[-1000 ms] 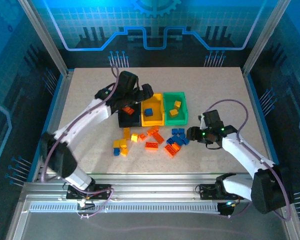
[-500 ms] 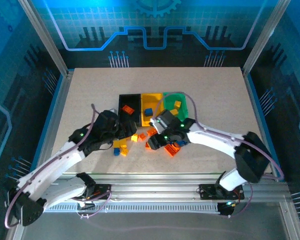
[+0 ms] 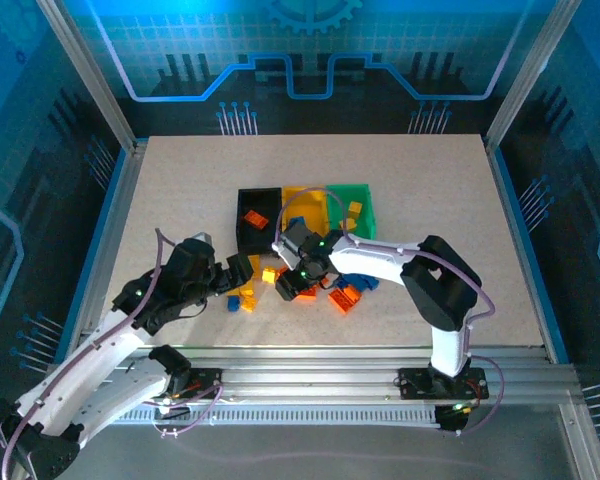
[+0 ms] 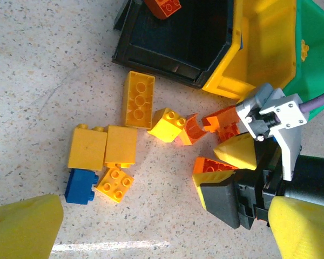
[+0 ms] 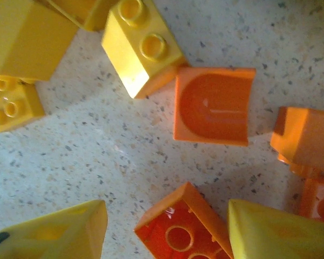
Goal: Sort the legos into containers by color
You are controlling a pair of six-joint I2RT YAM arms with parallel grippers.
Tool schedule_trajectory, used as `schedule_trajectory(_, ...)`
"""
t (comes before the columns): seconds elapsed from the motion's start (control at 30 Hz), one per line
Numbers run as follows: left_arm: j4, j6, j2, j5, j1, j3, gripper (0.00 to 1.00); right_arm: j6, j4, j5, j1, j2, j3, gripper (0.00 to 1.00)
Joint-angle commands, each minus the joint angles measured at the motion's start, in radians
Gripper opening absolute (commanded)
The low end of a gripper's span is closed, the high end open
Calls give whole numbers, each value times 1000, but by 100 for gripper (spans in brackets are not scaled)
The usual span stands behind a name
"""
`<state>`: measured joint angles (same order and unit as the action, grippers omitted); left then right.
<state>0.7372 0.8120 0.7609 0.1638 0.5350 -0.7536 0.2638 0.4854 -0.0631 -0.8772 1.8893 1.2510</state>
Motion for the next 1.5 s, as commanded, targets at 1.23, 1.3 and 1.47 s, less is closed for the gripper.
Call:
schedule_trajectory(1.23,91,4,-65,53,-42,38,99,15,20,179,-15,20,343,25)
schedule_trajectory(1.3,92,10,-66,43,-41,49,99,20,51,194,4,109,460,25)
schedule_trajectory(1.47,75,24,-62,20,-42,79,99,77,91,231,56,273,669,26)
